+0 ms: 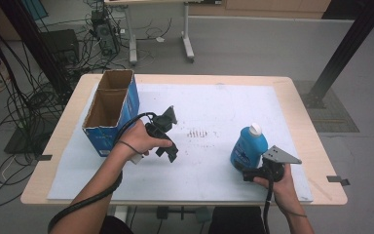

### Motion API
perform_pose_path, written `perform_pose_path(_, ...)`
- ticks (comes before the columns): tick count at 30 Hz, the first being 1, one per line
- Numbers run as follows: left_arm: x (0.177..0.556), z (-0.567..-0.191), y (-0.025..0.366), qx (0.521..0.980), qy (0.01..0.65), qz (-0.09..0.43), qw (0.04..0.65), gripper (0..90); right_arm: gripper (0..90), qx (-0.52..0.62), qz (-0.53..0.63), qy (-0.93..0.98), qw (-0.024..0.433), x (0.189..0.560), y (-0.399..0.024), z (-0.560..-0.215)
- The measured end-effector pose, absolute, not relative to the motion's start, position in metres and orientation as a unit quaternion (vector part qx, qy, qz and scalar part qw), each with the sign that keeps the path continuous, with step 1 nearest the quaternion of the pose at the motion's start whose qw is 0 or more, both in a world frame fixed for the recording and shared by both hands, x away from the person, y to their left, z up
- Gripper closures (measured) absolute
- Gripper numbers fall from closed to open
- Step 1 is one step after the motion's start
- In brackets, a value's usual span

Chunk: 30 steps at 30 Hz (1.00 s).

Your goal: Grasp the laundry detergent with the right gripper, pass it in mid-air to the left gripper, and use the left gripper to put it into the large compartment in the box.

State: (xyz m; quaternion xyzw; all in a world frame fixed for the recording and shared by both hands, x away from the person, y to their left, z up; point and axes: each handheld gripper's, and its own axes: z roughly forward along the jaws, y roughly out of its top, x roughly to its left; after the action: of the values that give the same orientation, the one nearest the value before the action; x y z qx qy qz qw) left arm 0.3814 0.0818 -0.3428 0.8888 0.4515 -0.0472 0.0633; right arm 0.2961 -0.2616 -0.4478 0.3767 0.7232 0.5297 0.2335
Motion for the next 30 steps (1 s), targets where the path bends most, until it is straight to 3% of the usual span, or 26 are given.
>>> perform_pose_path(30, 0.3810, -0.3413, 0.0807, 0.891, 0.448, -0.046, 0.063, 10.8, 4.4, 0.371, 0.538, 0.720, 0.233, 0.2949, -0.2603, -0.4478)
